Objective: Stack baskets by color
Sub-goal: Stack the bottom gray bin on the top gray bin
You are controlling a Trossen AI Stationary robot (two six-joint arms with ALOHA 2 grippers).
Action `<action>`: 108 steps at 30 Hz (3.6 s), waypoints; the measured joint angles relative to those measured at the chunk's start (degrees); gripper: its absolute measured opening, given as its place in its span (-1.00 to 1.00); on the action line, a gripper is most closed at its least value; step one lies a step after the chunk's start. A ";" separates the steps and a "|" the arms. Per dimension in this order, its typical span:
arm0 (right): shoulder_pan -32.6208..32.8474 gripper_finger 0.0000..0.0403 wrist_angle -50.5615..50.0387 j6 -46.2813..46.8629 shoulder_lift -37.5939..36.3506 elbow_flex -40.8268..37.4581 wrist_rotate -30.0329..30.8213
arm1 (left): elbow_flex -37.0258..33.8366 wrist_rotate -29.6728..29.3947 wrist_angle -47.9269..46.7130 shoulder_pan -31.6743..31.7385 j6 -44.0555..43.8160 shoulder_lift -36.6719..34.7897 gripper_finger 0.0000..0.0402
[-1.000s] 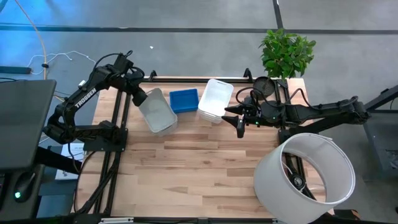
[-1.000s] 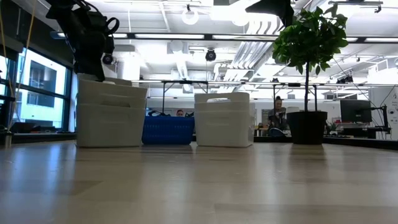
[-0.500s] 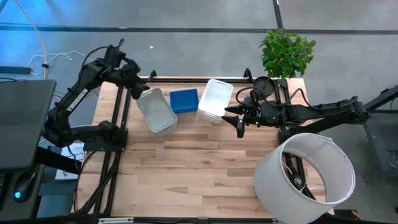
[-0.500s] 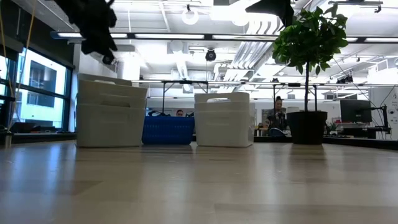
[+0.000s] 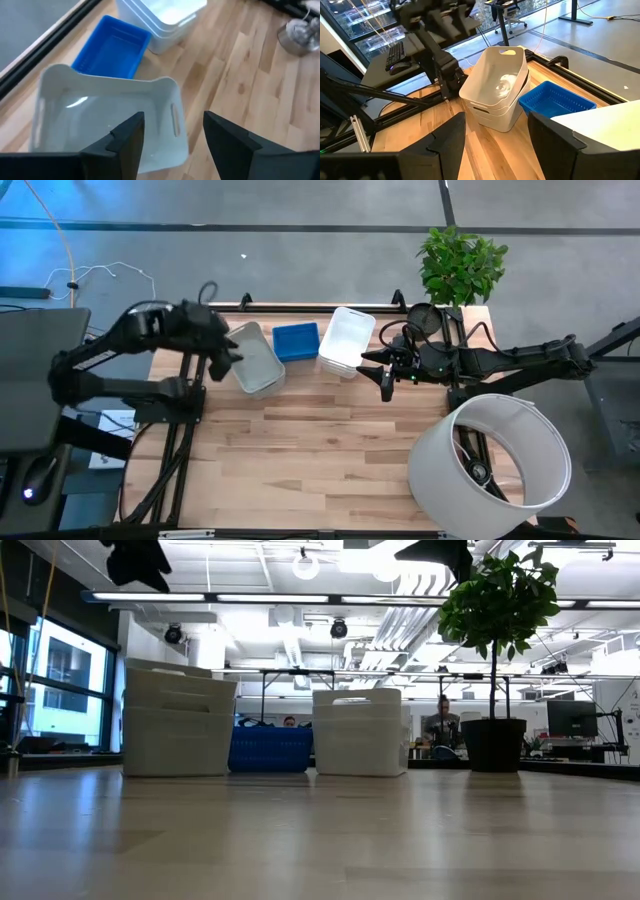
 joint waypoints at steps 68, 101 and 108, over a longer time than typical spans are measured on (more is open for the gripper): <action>0.00 0.00 -3.10 -0.04 0.01 0.00 -0.66 | -22.29 -33.26 27.21 -31.80 -18.68 20.79 -0.55; 0.01 0.00 -3.71 -0.44 0.00 0.00 -0.65 | -16.87 -32.47 22.04 -31.48 -16.72 19.32 -1.00; 0.00 0.00 -3.89 0.03 0.00 0.00 -0.66 | -16.90 -30.39 22.29 -31.45 -16.69 21.71 -0.96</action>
